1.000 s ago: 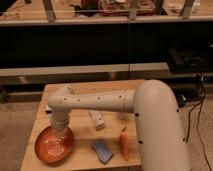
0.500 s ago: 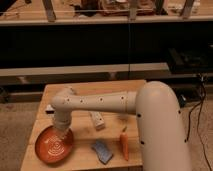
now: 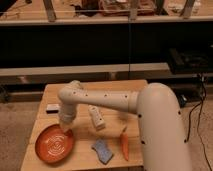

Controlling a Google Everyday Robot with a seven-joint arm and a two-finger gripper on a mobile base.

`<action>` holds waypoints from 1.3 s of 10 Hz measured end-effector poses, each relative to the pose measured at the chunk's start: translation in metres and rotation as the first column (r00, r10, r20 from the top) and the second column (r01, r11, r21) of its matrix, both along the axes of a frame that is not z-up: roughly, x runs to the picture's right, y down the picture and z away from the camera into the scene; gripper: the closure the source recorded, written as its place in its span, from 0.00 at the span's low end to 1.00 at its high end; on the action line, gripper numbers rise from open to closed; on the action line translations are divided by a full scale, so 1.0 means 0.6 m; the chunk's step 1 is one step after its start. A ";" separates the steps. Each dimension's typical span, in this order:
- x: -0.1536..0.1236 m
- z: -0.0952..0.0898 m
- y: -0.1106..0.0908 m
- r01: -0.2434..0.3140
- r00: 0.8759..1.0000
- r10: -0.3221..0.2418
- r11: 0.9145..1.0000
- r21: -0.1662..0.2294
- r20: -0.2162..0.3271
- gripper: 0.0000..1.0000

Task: Push the ceramic bowl across the table

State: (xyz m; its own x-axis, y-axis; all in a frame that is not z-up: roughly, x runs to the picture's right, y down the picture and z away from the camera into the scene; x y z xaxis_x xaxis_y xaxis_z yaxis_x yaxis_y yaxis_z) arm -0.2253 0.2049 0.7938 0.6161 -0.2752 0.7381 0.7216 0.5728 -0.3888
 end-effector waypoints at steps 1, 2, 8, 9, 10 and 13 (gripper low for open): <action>0.007 0.003 0.001 -0.002 1.000 0.002 1.000 -0.005 -0.006 1.00; 0.005 0.008 0.002 -0.003 1.000 0.003 1.000 -0.011 -0.008 1.00; 0.059 0.049 -0.024 -0.040 0.999 0.039 0.998 -0.044 -0.031 1.00; 0.057 0.055 -0.032 -0.045 0.999 0.043 0.998 -0.049 -0.031 1.00; 0.061 0.061 -0.039 -0.052 0.998 0.051 0.997 -0.050 -0.031 1.00; 0.113 0.081 -0.059 -0.067 0.997 0.064 0.996 -0.064 -0.052 1.00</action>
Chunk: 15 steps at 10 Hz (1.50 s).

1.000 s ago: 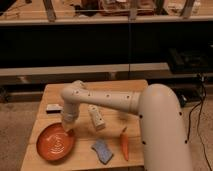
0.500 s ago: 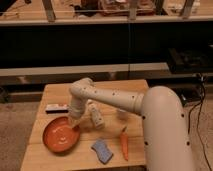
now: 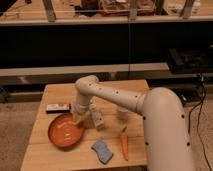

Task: Push the ceramic bowl across the table

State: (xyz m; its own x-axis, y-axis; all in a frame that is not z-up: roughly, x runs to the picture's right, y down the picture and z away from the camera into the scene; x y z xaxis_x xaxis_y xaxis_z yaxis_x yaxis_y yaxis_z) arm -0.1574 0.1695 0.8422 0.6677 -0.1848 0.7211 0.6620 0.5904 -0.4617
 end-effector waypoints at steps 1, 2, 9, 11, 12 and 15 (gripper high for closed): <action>0.012 0.005 -0.006 -0.005 1.000 0.005 1.000 -0.002 -0.001 1.00; 0.018 0.010 -0.010 -0.011 1.000 0.011 1.000 -0.007 -0.005 1.00; 0.073 0.039 -0.040 -0.048 0.998 0.047 0.999 -0.026 -0.032 1.00; 0.068 0.038 -0.043 -0.042 0.999 0.041 0.999 -0.020 -0.027 1.00; 0.071 0.039 -0.046 -0.044 0.999 0.044 0.999 -0.017 -0.025 1.00; 0.081 0.040 -0.050 -0.047 0.999 0.047 0.999 -0.012 -0.026 1.00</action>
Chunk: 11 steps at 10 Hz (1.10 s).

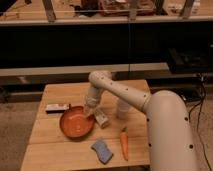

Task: Push the ceramic bowl across the table

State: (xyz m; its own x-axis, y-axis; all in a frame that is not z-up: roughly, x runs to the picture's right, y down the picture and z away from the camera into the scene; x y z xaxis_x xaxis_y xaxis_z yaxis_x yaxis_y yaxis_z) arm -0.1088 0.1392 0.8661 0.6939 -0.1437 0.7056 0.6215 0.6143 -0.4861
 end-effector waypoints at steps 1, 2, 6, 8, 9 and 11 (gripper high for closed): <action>0.002 0.002 -0.002 -0.001 1.000 0.001 1.000 0.001 0.000 1.00; 0.003 0.002 -0.002 0.002 1.000 -0.002 1.000 0.002 0.002 1.00; 0.003 -0.010 0.004 0.016 1.000 -0.016 1.000 0.007 0.010 1.00; 0.013 -0.006 -0.001 0.008 1.000 -0.008 1.000 0.011 0.010 1.00; 0.014 -0.007 -0.002 0.012 1.000 -0.012 1.000 0.012 0.012 1.00; 0.016 -0.008 -0.002 0.015 1.000 -0.015 1.000 0.011 0.015 1.00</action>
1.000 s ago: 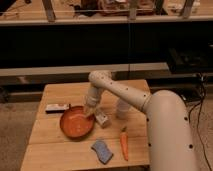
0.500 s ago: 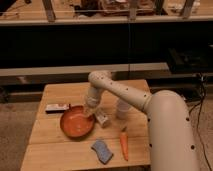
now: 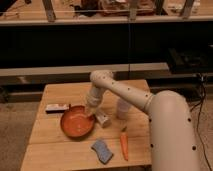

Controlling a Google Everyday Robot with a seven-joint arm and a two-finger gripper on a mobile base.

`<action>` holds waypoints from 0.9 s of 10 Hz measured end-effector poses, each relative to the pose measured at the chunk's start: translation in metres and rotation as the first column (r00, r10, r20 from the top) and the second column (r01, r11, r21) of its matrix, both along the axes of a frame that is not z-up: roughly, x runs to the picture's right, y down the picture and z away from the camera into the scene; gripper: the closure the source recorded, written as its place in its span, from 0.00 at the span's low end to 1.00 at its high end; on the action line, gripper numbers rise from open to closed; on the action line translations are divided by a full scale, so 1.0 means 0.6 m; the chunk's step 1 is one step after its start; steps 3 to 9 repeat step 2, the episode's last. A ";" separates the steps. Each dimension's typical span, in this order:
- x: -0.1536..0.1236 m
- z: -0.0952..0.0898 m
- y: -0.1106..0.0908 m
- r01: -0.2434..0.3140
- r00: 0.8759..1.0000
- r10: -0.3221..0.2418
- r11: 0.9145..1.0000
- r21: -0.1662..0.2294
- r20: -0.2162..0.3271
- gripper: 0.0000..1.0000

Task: Push the ceramic bowl across the table

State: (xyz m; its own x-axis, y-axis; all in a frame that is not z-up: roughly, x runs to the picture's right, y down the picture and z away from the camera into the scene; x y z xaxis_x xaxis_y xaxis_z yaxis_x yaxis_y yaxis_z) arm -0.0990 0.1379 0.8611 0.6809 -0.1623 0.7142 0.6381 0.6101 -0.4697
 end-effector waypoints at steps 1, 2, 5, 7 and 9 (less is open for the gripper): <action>0.002 -0.001 0.000 0.000 1.000 0.000 1.000 0.000 0.001 1.00; 0.006 -0.001 -0.002 -0.001 1.000 0.001 1.000 0.002 0.002 1.00; 0.006 -0.001 -0.002 -0.001 1.000 0.001 1.000 0.002 0.002 1.00; 0.006 -0.001 -0.002 -0.001 1.000 0.001 1.000 0.002 0.002 1.00; 0.006 -0.001 -0.002 -0.001 1.000 0.001 1.000 0.002 0.002 1.00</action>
